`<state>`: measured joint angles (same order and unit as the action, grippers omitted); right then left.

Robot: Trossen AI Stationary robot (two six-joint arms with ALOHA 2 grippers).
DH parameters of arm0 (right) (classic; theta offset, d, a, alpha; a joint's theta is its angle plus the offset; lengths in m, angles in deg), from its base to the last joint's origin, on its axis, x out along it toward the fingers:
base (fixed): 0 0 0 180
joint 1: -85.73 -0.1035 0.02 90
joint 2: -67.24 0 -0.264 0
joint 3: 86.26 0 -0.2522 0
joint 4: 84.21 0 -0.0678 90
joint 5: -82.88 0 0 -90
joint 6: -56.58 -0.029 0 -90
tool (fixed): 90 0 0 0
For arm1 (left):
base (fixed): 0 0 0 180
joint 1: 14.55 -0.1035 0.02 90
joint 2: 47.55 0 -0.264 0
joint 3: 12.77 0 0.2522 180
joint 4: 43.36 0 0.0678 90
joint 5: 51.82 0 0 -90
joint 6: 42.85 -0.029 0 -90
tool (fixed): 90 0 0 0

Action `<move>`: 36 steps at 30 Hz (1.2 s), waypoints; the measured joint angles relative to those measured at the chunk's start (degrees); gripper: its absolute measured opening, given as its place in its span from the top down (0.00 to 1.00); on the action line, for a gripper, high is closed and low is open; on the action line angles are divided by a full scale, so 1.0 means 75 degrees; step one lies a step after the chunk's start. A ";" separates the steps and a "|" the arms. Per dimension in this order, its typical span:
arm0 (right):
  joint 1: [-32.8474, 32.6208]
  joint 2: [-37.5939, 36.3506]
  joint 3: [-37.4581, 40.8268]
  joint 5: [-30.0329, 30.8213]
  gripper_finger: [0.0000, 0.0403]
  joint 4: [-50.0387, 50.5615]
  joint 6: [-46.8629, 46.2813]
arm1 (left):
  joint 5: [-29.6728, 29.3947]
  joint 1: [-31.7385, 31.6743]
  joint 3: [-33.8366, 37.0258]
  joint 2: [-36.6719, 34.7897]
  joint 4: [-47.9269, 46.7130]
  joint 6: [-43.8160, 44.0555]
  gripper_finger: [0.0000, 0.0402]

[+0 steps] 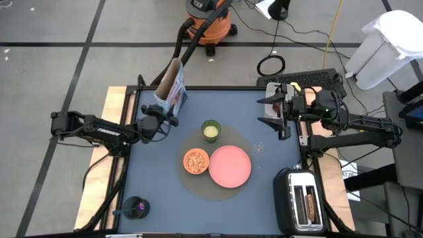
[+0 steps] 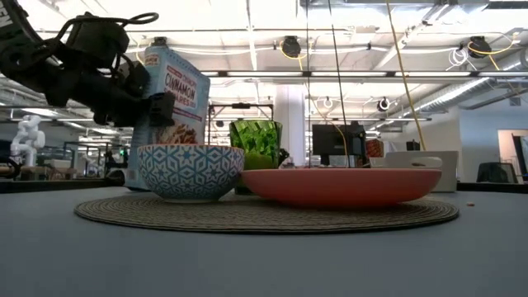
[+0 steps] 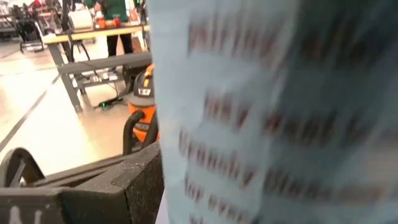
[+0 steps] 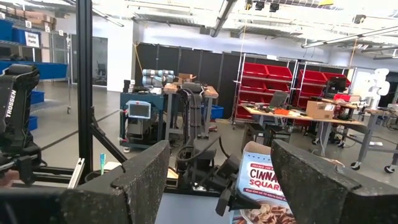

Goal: Arrange a breakfast setting
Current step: Pour the cereal from the blue cereal box into the orange bowl

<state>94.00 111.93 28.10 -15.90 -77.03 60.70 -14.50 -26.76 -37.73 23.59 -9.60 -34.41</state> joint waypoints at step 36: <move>0.0000 0.0000 0.0000 0.0000 0.32 -0.0001 0.0003 | 0.0029 0.0003 -0.0049 -0.0056 0.3679 -0.1899 0.31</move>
<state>94.00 111.93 28.10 -15.90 -77.04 60.72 -14.29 -26.73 -38.10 23.17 17.99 -48.65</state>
